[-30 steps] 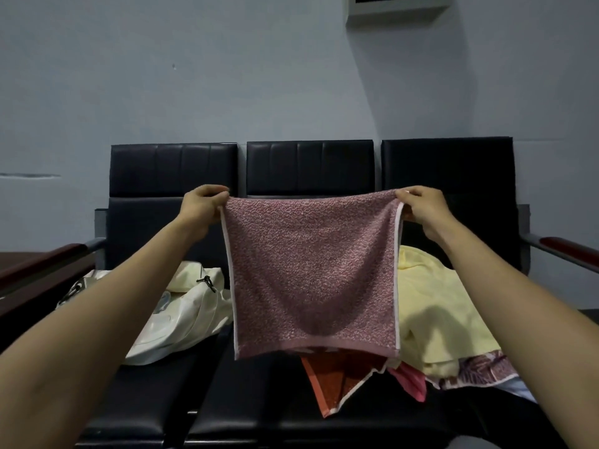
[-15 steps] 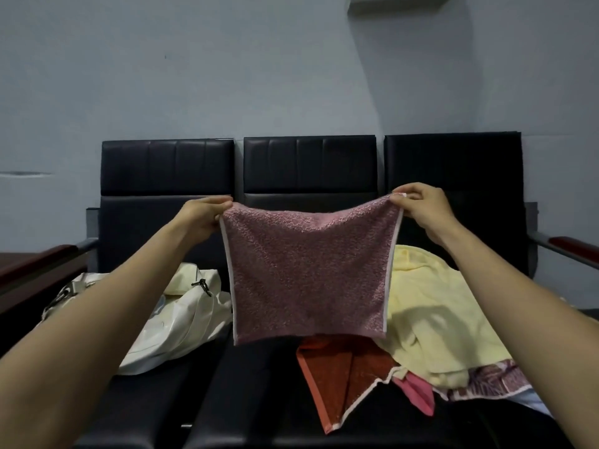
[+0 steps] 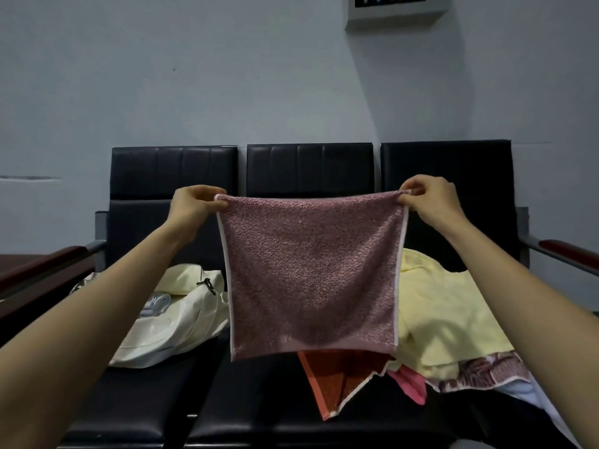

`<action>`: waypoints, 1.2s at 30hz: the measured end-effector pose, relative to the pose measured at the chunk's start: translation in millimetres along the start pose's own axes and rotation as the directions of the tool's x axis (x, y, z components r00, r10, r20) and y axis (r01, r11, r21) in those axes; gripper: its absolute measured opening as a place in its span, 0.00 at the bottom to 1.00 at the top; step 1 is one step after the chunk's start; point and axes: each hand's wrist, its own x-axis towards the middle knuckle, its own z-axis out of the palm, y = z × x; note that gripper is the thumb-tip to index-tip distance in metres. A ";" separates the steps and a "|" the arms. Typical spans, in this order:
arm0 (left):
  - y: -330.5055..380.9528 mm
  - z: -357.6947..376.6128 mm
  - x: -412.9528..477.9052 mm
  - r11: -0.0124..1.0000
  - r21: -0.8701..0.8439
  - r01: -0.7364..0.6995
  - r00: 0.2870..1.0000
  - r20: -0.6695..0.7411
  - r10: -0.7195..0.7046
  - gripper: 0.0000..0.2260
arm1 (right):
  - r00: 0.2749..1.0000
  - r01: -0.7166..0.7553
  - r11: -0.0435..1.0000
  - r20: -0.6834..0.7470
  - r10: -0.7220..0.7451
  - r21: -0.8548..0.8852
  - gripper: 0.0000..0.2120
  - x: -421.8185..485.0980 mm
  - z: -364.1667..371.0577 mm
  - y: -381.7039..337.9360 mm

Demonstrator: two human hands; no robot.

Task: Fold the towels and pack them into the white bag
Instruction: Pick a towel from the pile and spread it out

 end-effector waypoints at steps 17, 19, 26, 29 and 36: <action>-76.4 45.9 51.7 0.993 0.098 0.067 0.983 -0.178 -0.049 0.07 | 0.960 -0.278 0.909 0.095 0.262 0.309 0.02 25.4 90.2 38.5; -77.4 43.8 41.1 0.995 0.094 0.037 0.987 -0.158 -0.022 0.04 | 0.965 -0.263 0.897 0.086 0.249 0.356 0.02 20.5 88.4 36.5; -110.3 32.0 -24.0 0.973 -0.052 0.225 0.973 0.059 -0.222 0.07 | 0.928 -0.372 0.865 0.167 0.334 0.336 0.06 -33.9 87.0 47.4; -127.9 26.0 -59.3 0.940 -0.061 0.335 0.935 0.141 -0.324 0.07 | 0.895 -0.424 0.867 0.266 0.358 0.262 0.07 -66.8 87.3 60.5; -200.8 30.6 -121.2 0.763 0.259 0.592 0.663 0.381 -0.644 0.07 | 0.598 -0.571 0.819 0.654 0.464 -0.059 0.03 -140.2 112.8 126.4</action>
